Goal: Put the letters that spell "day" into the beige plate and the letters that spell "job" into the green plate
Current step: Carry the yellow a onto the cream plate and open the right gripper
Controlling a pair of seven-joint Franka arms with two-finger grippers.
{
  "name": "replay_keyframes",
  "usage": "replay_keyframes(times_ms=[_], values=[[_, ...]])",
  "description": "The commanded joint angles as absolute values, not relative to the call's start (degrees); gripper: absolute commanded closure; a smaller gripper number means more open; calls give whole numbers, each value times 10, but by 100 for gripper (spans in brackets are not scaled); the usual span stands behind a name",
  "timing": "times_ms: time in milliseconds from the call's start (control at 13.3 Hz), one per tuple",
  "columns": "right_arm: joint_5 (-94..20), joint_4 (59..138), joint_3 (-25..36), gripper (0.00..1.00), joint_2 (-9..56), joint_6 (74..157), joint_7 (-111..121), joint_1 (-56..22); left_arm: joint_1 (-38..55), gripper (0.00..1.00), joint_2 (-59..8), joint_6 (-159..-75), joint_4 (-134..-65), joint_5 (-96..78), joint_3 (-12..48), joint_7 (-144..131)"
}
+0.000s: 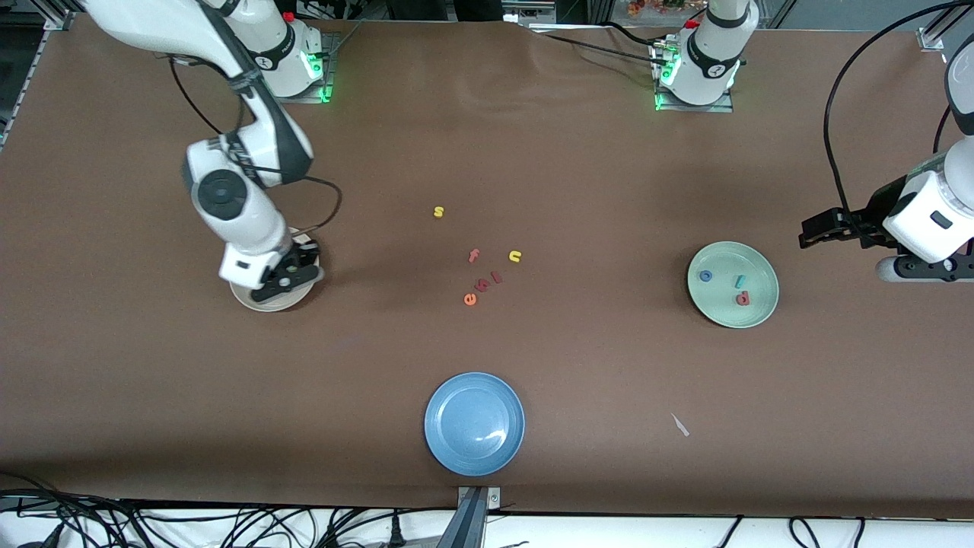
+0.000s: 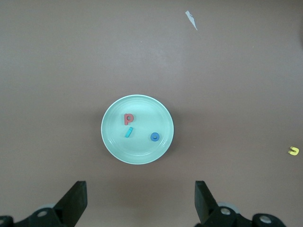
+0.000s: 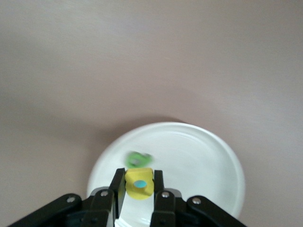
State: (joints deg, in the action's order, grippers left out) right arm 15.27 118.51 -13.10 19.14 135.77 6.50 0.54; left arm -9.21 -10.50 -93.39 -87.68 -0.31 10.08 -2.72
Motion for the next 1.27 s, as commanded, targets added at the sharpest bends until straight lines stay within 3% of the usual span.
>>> replay_keyframes(times_ms=[0, 225, 300, 375, 450, 974, 1199], values=[[149, 1196, -136, 73, 185, 1353, 99, 23, -95, 0, -94, -940, -875, -14, 97, -11], [135, 1201, -136, 70, 188, 1353, 96, 23, -94, 0, -96, -938, -856, -15, 98, -11], [134, 1204, -136, 50, 189, 1353, 90, 23, -95, 0, -95, -933, -853, -15, 98, -11], [124, 1206, -136, 4, 190, 1353, 77, 23, -95, 0, -95, -928, -852, -14, 97, -11], [120, 1209, -136, 0, 190, 1353, 74, 23, -95, 0, -95, -927, -851, -14, 97, -11], [115, 1199, -121, 0, 177, 1343, 79, 24, -96, 0, -95, -926, -851, -14, 95, -11], [11, 1124, -100, 0, 152, 1237, 79, 24, -96, 0, -95, -914, -851, -14, 95, -11]])
